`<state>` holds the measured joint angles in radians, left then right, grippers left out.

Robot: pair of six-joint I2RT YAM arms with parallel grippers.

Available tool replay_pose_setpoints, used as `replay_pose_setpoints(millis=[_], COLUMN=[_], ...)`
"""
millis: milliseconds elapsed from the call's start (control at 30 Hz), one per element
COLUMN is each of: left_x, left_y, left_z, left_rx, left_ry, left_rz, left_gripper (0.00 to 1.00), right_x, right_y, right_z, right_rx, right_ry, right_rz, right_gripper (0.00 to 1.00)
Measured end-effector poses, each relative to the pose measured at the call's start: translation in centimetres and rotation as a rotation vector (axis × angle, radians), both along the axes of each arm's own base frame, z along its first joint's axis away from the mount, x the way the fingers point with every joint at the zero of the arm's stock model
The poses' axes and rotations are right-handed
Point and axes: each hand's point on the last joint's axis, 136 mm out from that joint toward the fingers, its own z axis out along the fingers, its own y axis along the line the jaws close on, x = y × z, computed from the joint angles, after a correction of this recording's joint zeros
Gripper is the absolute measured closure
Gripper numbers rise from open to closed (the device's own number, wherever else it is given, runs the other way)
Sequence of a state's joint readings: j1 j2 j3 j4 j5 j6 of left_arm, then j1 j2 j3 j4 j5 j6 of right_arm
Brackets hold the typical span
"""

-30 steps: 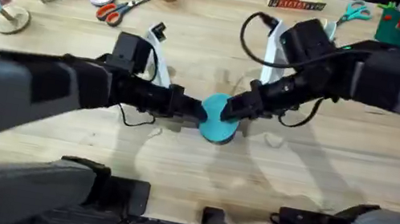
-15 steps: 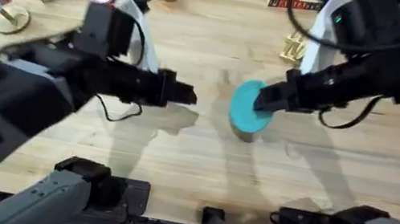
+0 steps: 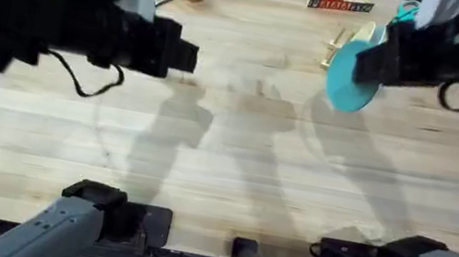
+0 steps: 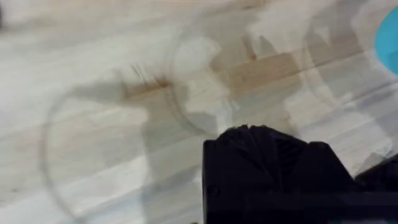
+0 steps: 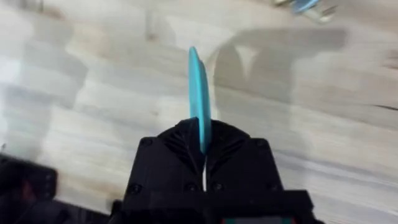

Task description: Pick up the plates from the table one by one and place each into a slot on the dish rack.

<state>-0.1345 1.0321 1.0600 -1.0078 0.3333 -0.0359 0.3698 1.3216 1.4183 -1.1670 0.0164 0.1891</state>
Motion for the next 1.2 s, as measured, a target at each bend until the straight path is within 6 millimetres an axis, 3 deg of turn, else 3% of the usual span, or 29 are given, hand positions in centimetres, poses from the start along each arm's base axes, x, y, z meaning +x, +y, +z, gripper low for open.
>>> replay_pose_setpoints(millis=[300,333,500,533,833,1200], left_x=[1.2,1.3,1.6,1.6,1.8,1.9], left_y=[0.3,0.4,0.7,0.7,1.1,1.5], left_z=[3.6,3.8,4.6,4.5,4.4,4.4], left_rx=[0.049,0.062,0.120,0.132,0.211,0.228], left_ry=[-0.125,-0.137,-0.170,-0.174,-0.192,-0.195], left_rz=[-0.035,-0.038,-0.034,-0.035,-0.024,-0.014], left_gripper=[0.926,0.829,0.072,0.027,0.006,0.005], right_x=[2.4,2.7,4.7,5.2,9.1,11.4], right_y=[-2.8,-3.2,-4.5,-4.7,-5.7,-6.7], right_z=[4.8,5.3,7.0,7.2,8.1,5.7], right_rx=[-0.105,-0.113,-0.128,-0.134,-0.172,-0.224], right_ry=[-0.161,-0.174,-0.207,-0.206,-0.226,-0.195], right_rz=[-0.130,-0.152,-0.243,-0.264,-0.410,-0.559], right_gripper=[0.972,0.972,0.972,0.972,0.972,0.972])
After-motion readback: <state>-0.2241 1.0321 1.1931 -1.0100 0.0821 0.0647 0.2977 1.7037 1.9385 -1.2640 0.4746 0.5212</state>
